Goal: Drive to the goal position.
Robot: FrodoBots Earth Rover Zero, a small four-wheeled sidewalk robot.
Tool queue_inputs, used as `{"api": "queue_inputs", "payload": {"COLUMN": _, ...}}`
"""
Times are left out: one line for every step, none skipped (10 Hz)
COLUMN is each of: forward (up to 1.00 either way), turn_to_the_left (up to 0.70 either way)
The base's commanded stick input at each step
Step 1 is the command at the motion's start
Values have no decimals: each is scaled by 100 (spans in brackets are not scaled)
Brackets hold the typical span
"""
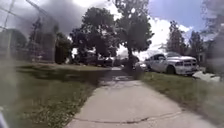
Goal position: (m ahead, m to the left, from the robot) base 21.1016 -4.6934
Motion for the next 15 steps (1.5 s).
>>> {"api": "queue_inputs", "payload": {"forward": 70, "turn_to_the_left": 0}}
{"api": "queue_inputs", "payload": {"forward": 70, "turn_to_the_left": 0}}
{"api": "queue_inputs", "payload": {"forward": 70, "turn_to_the_left": 0}}
{"api": "queue_inputs", "payload": {"forward": 70, "turn_to_the_left": 0}}
{"api": "queue_inputs", "payload": {"forward": 70, "turn_to_the_left": 0}}
{"api": "queue_inputs", "payload": {"forward": 70, "turn_to_the_left": 0}}
{"api": "queue_inputs", "payload": {"forward": 70, "turn_to_the_left": 0}}
{"api": "queue_inputs", "payload": {"forward": 70, "turn_to_the_left": 0}}
{"api": "queue_inputs", "payload": {"forward": 70, "turn_to_the_left": 0}}
{"api": "queue_inputs", "payload": {"forward": 70, "turn_to_the_left": 0}}
{"api": "queue_inputs", "payload": {"forward": 70, "turn_to_the_left": 0}}
{"api": "queue_inputs", "payload": {"forward": 70, "turn_to_the_left": 0}}
{"api": "queue_inputs", "payload": {"forward": 70, "turn_to_the_left": 0}}
{"api": "queue_inputs", "payload": {"forward": 70, "turn_to_the_left": 0}}
{"api": "queue_inputs", "payload": {"forward": 70, "turn_to_the_left": 0}}
